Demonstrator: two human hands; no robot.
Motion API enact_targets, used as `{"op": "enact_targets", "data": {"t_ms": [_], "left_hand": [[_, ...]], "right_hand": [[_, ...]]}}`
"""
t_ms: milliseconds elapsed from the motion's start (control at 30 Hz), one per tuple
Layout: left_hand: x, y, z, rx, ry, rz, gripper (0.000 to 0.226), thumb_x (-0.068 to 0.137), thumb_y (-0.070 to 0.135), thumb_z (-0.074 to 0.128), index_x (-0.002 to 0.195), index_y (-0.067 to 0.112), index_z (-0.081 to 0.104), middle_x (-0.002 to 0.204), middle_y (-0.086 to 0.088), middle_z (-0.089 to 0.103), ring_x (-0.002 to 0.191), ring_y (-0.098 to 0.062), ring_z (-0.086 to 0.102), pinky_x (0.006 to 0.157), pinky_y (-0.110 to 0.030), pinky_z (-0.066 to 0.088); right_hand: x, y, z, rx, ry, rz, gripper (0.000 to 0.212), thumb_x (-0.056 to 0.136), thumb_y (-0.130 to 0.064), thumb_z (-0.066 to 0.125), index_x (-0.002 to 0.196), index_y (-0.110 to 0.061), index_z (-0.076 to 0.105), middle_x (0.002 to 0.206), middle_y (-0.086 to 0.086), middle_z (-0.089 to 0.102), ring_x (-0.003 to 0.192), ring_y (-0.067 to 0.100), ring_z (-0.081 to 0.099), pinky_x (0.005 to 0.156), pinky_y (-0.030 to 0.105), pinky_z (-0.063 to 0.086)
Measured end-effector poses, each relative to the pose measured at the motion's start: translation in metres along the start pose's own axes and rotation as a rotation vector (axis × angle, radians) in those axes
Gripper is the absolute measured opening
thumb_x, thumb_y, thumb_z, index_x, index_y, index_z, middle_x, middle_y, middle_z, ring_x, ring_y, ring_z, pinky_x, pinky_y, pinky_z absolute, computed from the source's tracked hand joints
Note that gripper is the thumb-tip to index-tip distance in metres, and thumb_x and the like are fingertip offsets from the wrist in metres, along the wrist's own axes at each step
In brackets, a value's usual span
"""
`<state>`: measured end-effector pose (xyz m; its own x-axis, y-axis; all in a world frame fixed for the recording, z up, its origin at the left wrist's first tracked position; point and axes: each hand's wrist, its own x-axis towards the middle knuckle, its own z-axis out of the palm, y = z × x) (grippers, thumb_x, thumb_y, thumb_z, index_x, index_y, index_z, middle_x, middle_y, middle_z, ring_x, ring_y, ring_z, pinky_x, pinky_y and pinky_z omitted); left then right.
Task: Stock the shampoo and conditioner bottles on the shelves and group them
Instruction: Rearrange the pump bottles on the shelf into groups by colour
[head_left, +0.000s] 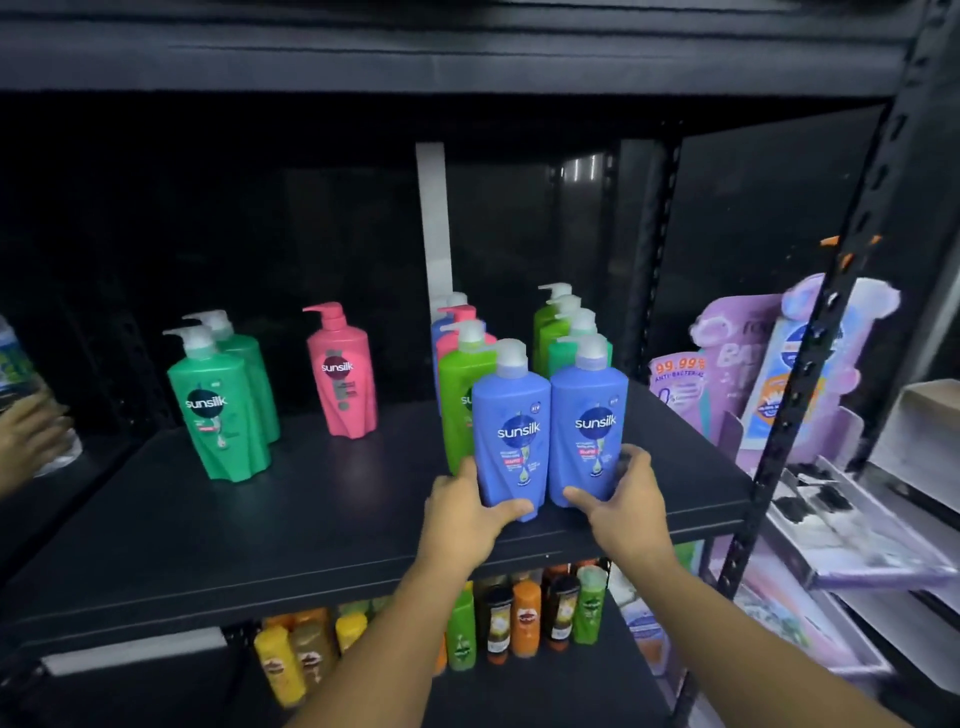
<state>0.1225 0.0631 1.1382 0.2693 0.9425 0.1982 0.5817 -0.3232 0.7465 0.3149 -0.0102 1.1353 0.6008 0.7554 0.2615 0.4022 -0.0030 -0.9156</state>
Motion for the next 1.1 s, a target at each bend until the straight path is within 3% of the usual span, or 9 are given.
{"op": "enact_targets", "data": {"t_ms": [100,233,333,500,667,800,967,1100], "left_hand": [[0.006,0.018,0.019,0.086,0.015,0.012,0.068,0.077,0.06,0.078,0.129,0.025,0.05,0.115,-0.002,0.064,0.115,-0.028,0.056,0.099,-0.045,0.048],[0.0,0.029,0.035,0.227,0.026,0.021,0.081,0.092,0.066,0.055,0.155,0.024,0.026,0.136,-0.002,0.059,0.129,-0.028,0.049,0.113,-0.046,0.031],[-0.006,0.021,0.038,0.258,0.017,0.022,0.082,0.097,0.067,0.046,0.161,0.027,0.014,0.137,-0.005,0.057,0.135,-0.03,0.042,0.119,-0.044,0.027],[0.003,0.006,0.033,0.185,-0.001,0.046,0.064,0.096,0.06,0.049,0.155,0.038,0.038,0.124,0.001,0.066,0.125,-0.028,0.054,0.109,-0.043,0.042],[0.0,0.012,0.028,0.027,0.075,0.01,0.046,0.091,0.052,0.068,0.136,0.044,0.061,0.118,0.019,0.072,0.113,-0.012,0.065,0.095,-0.037,0.054],[-0.004,0.021,0.034,0.102,0.175,-0.013,0.046,0.089,0.059,0.068,0.133,0.047,0.064,0.112,0.022,0.071,0.104,-0.008,0.064,0.085,-0.031,0.053],[-0.003,0.022,0.037,0.191,0.194,-0.018,0.054,0.09,0.066,0.061,0.139,0.045,0.06,0.112,0.016,0.07,0.108,-0.013,0.063,0.093,-0.034,0.054],[-0.002,0.02,0.035,0.228,0.154,0.067,0.053,0.096,0.053,0.061,0.145,0.034,0.058,0.142,0.01,0.06,0.131,-0.015,0.053,0.111,-0.037,0.043]], "right_hand": [[0.008,0.006,-0.015,-0.024,0.017,0.024,0.066,0.081,-0.017,0.085,0.131,-0.018,0.042,0.123,-0.001,0.055,0.112,0.02,0.059,0.094,0.041,0.054],[0.012,0.008,-0.034,-0.026,0.036,0.051,0.058,0.085,-0.013,0.081,0.13,-0.014,0.043,0.119,-0.003,0.055,0.107,0.018,0.058,0.089,0.033,0.05],[0.014,0.011,-0.043,-0.024,0.022,0.063,0.056,0.087,-0.013,0.079,0.131,-0.014,0.044,0.119,-0.003,0.055,0.105,0.016,0.056,0.087,0.03,0.048],[0.014,0.02,-0.042,-0.011,0.087,0.065,0.05,0.086,-0.015,0.08,0.124,-0.013,0.046,0.118,0.003,0.056,0.102,0.02,0.059,0.082,0.03,0.048],[0.003,0.022,-0.036,-0.062,0.149,0.007,0.037,0.089,-0.022,0.076,0.114,-0.015,0.05,0.11,0.003,0.053,0.095,0.021,0.058,0.078,0.033,0.048],[-0.008,0.021,-0.034,-0.167,0.1,-0.098,0.035,0.092,-0.03,0.072,0.118,-0.015,0.055,0.107,-0.005,0.055,0.104,0.018,0.053,0.082,0.031,0.045],[-0.017,0.017,-0.032,-0.262,-0.015,-0.195,0.036,0.097,-0.039,0.063,0.128,-0.022,0.06,0.111,-0.011,0.061,0.115,0.01,0.053,0.088,0.025,0.044],[-0.022,0.012,-0.025,-0.324,-0.159,-0.307,0.033,0.1,-0.037,0.06,0.128,-0.02,0.065,0.117,-0.011,0.065,0.114,0.009,0.057,0.093,0.021,0.044]]}}
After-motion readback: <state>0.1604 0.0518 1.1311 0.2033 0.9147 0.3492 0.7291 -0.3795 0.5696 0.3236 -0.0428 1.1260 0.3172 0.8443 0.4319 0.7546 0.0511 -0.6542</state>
